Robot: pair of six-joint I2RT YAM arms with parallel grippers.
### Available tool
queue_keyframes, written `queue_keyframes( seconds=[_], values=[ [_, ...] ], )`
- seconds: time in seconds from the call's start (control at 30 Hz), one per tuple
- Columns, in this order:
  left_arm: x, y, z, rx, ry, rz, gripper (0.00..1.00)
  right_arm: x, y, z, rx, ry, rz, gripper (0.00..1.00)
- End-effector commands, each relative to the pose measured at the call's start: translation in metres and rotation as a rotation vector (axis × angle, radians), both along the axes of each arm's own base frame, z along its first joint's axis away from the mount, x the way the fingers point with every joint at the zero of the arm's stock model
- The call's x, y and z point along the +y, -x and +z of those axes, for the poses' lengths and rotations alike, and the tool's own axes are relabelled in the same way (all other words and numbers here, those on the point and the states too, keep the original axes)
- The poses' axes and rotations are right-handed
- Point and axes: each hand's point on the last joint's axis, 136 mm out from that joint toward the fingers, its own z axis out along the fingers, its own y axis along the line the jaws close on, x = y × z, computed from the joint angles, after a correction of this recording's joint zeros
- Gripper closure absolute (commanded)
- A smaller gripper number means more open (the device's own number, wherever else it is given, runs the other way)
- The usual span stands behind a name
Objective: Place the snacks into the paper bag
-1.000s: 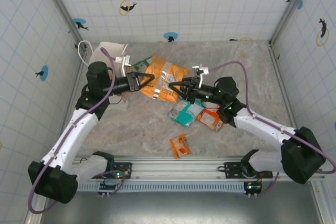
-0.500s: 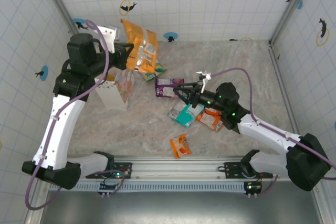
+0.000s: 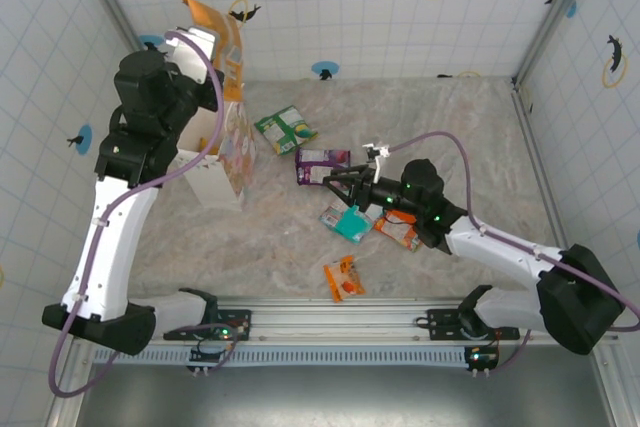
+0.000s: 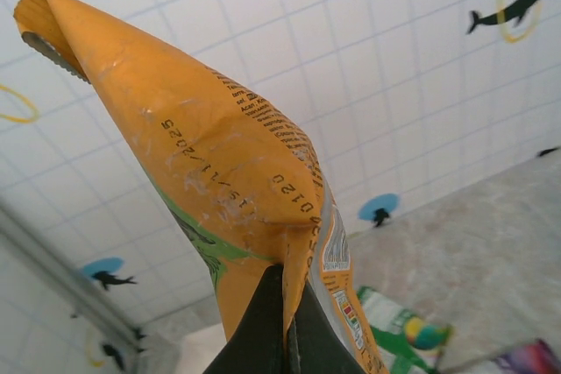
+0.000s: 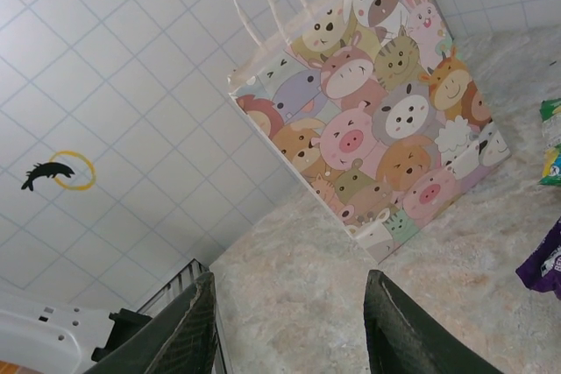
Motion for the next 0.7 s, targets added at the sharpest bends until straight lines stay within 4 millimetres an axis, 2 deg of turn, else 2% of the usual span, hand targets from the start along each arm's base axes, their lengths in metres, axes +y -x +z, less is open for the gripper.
queue_keyframes(
  seconds=[0.0,0.23,0.3,0.37,0.5,0.6,0.67],
  values=[
    [0.019,-0.007,0.011,-0.081,-0.079,0.112,0.99,0.006,0.001,0.002,-0.011,0.001,0.017,0.54],
    [0.043,-0.013,-0.010,-0.033,-0.115,0.198,1.00,0.015,0.004,-0.004,0.005,0.012,0.052,0.54],
    [0.044,-0.010,-0.009,-0.041,-0.097,0.185,0.99,0.016,0.003,-0.005,0.007,0.013,0.055,0.54],
    [0.042,-0.006,-0.002,-0.063,-0.066,0.158,0.99,0.019,0.004,-0.007,0.010,0.016,0.062,0.54],
    [0.030,0.004,0.027,-0.156,-0.011,0.076,0.99,0.024,0.004,-0.007,0.016,0.019,0.076,0.54],
    [0.034,0.003,0.045,-0.201,-0.019,0.101,0.99,0.027,0.003,-0.006,0.013,0.018,0.084,0.54],
    [0.039,0.000,0.050,-0.212,-0.038,0.133,0.99,0.028,0.003,-0.006,0.014,0.019,0.086,0.54]
  ],
)
